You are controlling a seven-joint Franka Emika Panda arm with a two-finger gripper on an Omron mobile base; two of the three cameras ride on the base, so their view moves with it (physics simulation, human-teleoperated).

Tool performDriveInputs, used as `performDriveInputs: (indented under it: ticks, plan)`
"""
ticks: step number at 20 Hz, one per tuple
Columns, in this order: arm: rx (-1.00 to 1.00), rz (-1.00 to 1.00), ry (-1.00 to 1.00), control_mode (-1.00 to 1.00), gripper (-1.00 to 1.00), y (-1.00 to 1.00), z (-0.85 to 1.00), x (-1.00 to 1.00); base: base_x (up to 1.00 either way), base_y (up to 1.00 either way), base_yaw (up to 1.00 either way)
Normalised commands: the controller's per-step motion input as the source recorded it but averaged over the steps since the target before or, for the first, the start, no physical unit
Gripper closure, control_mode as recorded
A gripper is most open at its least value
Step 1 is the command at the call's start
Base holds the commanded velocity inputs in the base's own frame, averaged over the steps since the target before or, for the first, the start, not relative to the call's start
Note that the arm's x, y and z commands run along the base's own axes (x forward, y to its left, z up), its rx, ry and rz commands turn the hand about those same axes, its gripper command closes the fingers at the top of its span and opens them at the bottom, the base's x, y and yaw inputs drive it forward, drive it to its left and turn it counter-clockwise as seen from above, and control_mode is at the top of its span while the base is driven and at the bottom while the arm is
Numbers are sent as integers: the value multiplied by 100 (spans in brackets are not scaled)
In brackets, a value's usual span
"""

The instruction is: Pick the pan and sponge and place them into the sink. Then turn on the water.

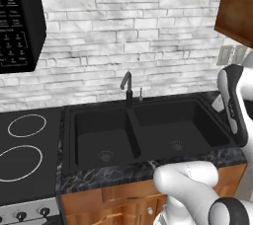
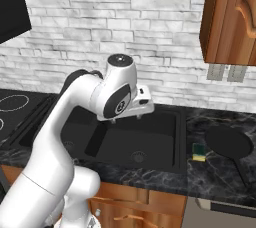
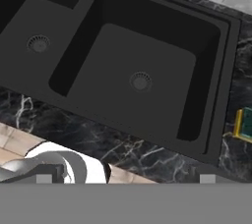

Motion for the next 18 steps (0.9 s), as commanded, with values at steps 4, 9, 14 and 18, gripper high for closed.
performDriveInputs:
  ticks: [4,9,14,18]
  plan:
    - [0,-1,-2,-100,-100,-26,-5,0,0,0,0]
    - [0,-2,-2,-100,-100,-23,-4,0,0,0,0]
    - [0,-2,-2,-100,-100,-28,-6,0,0,0,0]
    - [0,-2,-1,-100,-100,-30,-7,2,0,0,0]
